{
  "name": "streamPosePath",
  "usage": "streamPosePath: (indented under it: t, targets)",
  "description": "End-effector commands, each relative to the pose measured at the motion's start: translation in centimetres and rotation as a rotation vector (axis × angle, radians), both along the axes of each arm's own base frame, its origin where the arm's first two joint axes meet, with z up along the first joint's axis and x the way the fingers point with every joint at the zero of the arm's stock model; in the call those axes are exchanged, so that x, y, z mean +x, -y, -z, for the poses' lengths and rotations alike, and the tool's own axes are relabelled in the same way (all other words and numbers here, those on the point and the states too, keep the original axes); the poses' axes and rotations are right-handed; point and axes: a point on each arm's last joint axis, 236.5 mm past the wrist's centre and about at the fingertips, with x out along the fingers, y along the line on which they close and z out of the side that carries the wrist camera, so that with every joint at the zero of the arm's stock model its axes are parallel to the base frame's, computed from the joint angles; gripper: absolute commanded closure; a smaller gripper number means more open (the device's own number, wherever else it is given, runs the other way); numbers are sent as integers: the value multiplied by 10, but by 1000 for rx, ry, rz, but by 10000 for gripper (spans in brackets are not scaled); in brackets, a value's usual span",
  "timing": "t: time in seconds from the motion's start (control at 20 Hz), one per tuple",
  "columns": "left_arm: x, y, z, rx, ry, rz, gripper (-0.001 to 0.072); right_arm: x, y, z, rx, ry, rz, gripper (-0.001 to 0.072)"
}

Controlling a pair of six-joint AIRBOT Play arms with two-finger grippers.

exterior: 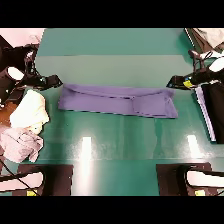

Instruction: Fold the shirts.

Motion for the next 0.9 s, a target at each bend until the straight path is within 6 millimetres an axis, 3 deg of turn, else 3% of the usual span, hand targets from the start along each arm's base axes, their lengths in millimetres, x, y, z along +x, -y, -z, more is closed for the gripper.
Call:
streamPosePath:
  t: [0.0, 0.15, 0.25, 0.3, 0.4, 0.45, 0.7, 0.85]
  targets:
    - [6, 7, -15, -46, 14, -9, 110, 13, 13, -19, 10, 37, 42, 158]
    - [-15, 25, -10, -105, -87, 43, 136, -26, 17, -15, 75, -63, -40, 160]
    - [-26, 34, -8, -141, -133, 67, 561, -50, 30, 3, 122, -143, -26, 160]
    - [-29, 38, -8, -148, -140, 84, 684, -60, 37, 15, 147, -174, -2, 158]
    - [-36, 43, -6, -162, -167, 105, 685, -74, 46, 36, 212, -206, 35, 63]
    - [-39, 46, -6, -175, -179, 111, 685, -79, 47, 45, 257, -216, 42, 49]
    - [-51, 53, -4, -199, -227, 136, 685, -78, 30, 79, 481, -220, 15, 59]
    - [-54, 54, -3, -202, -239, 143, 685, -74, 13, 93, 507, -256, -43, 90]
